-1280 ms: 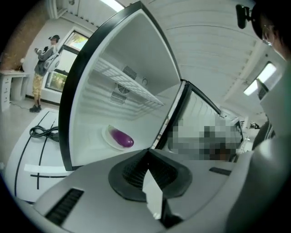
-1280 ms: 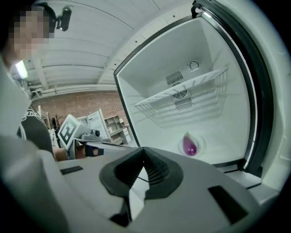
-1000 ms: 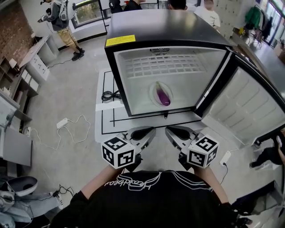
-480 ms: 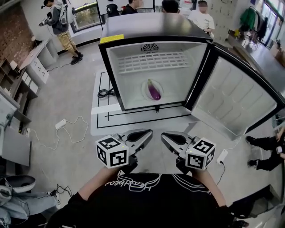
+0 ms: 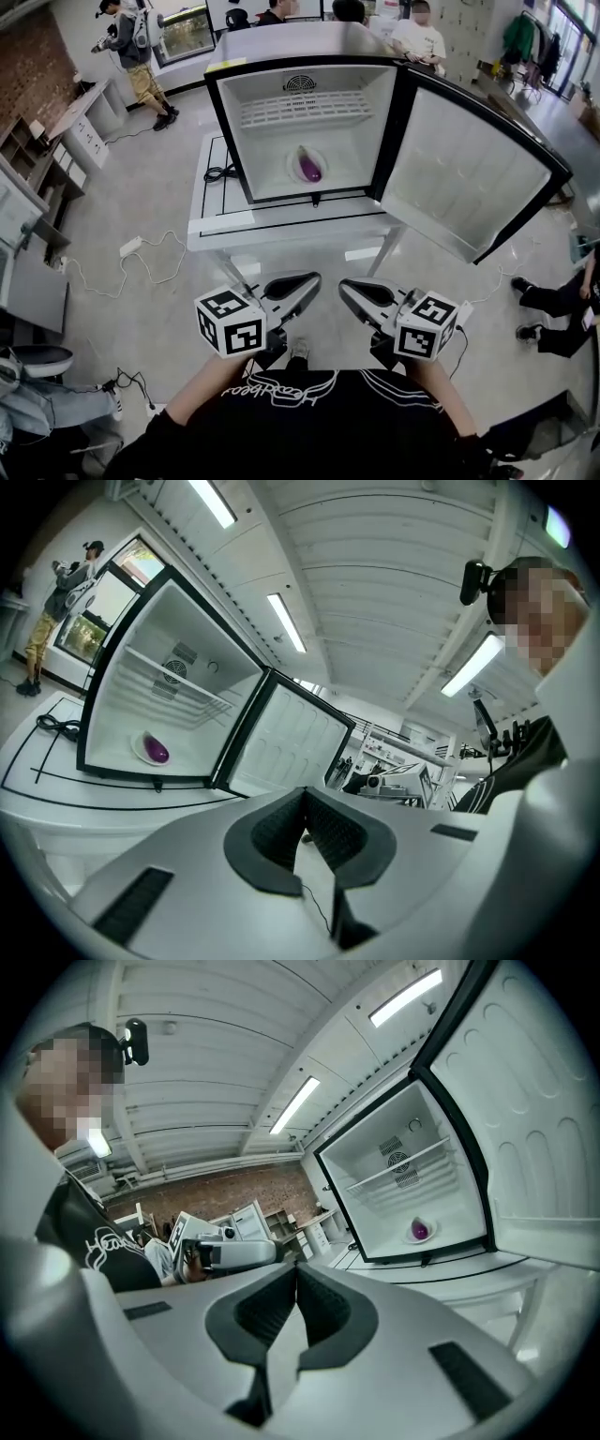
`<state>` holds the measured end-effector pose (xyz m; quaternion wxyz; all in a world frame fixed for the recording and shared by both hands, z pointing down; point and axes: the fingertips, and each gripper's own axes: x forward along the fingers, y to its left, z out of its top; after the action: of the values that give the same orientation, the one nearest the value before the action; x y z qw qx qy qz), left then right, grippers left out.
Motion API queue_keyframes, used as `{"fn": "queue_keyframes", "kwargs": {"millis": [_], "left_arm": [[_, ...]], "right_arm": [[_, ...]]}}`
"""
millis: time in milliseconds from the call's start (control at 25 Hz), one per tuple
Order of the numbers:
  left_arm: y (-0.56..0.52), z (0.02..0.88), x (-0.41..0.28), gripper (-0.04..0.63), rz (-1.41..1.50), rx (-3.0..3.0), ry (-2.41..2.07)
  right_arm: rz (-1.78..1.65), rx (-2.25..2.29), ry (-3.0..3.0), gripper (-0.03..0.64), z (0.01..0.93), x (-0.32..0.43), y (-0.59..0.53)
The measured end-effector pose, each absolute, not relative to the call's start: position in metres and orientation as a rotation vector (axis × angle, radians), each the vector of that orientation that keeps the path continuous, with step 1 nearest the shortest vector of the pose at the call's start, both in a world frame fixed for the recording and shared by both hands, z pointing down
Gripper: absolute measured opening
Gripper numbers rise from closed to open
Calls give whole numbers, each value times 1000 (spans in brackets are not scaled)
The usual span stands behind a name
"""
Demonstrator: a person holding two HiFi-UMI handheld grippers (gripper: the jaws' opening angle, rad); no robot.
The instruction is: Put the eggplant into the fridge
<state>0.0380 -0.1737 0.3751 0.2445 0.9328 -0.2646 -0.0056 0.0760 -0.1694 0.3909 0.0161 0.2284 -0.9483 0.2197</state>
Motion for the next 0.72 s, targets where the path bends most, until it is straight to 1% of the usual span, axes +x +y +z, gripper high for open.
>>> {"fn": "queue_keyframes", "kwargs": {"millis": [360, 720], "left_arm": [[-105, 371, 64, 9, -32, 2551, -766], [-69, 369, 77, 8, -15, 2576, -814]], "right_arm": [[634, 624, -2966, 6, 387, 96, -105], [552, 595, -2953, 6, 388, 111, -69]]}}
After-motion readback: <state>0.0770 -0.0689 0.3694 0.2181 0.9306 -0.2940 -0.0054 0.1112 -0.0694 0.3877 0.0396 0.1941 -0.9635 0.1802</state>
